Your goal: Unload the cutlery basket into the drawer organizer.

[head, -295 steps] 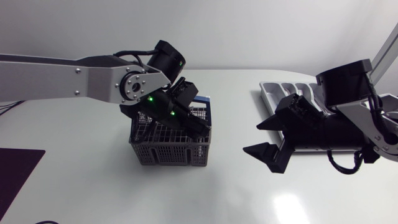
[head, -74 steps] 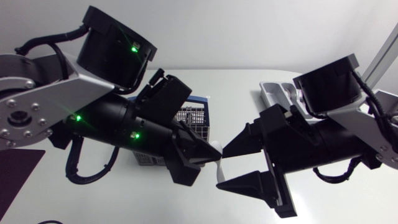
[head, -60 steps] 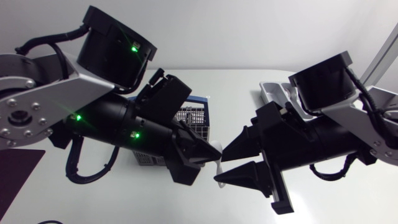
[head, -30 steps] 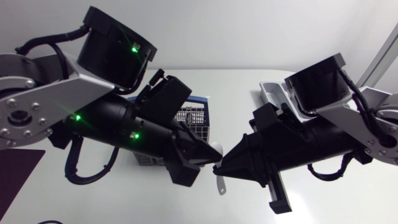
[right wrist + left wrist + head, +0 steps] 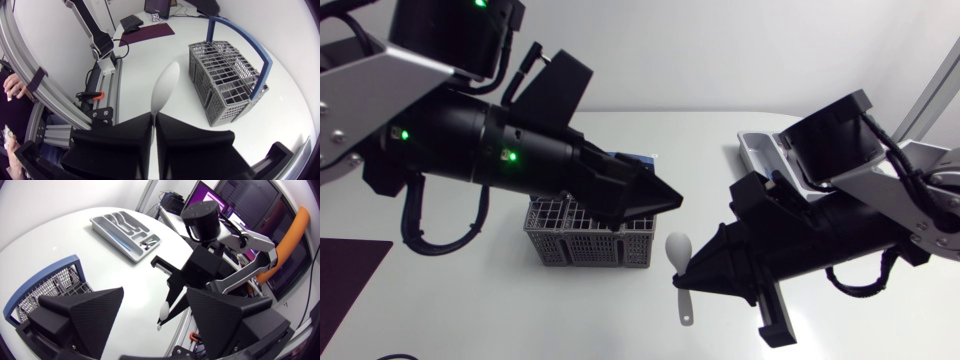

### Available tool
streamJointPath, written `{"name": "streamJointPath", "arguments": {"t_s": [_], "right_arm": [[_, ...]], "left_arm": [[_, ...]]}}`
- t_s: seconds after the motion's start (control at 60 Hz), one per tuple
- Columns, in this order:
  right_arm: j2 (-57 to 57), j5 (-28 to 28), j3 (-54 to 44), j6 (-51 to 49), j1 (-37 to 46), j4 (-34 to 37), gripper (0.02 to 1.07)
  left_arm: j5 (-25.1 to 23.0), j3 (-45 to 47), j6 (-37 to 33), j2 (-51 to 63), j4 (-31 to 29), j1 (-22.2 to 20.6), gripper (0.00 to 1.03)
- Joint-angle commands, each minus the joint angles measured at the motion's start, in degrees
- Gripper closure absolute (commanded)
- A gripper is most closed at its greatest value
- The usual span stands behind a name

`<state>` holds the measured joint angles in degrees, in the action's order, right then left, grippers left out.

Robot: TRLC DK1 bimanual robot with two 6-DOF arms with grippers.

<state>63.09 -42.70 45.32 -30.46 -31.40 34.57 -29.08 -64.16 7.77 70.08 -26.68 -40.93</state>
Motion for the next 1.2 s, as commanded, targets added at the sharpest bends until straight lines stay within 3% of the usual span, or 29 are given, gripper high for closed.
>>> {"name": "streamJointPath", "arguments": {"t_s": [0.0,0.233,0.367,0.417,0.55,0.667,0.967,1.183], "right_arm": [[-1.0,0.7,-1.1,-0.7,1.4,1.5,1.01],[-4.9,9.3,-2.1,-6.5,8.8,3.8,1.01],[-6.2,12.9,-1.8,-14.2,19.4,4.6,1.02],[-6.2,14.3,-1.8,-17.4,23.0,4.5,1.02],[-5.6,16.7,-2.2,-24.6,32.0,2.9,1.02],[-4.7,21.0,-3.9,-29.7,37.5,-2.7,1.02],[5.6,28.1,-7.1,-39.9,48.6,-20.8,1.02],[18.6,28.5,-3.5,-44.2,56.2,-29.5,1.02]], "left_arm": [[0.9,-2.1,2.2,-0.9,0.8,0.6,0.04],[9.6,-3.8,4.9,-0.2,1.5,3.9,0.04],[14.2,-2.5,4.4,-0.1,0.5,5.0,0.04],[18.1,-1.5,3.1,0.1,0.5,5.2,0.04],[21.0,0.6,1.1,0.1,-0.2,6.5,0.04],[23.5,2.4,-0.7,0.1,-0.2,7.7,0.04],[24.4,7.1,-3.7,-0.9,-0.1,12.1,0.04],[24.4,10.5,-5.6,-2.7,0.0,14.8,0.04]]}}
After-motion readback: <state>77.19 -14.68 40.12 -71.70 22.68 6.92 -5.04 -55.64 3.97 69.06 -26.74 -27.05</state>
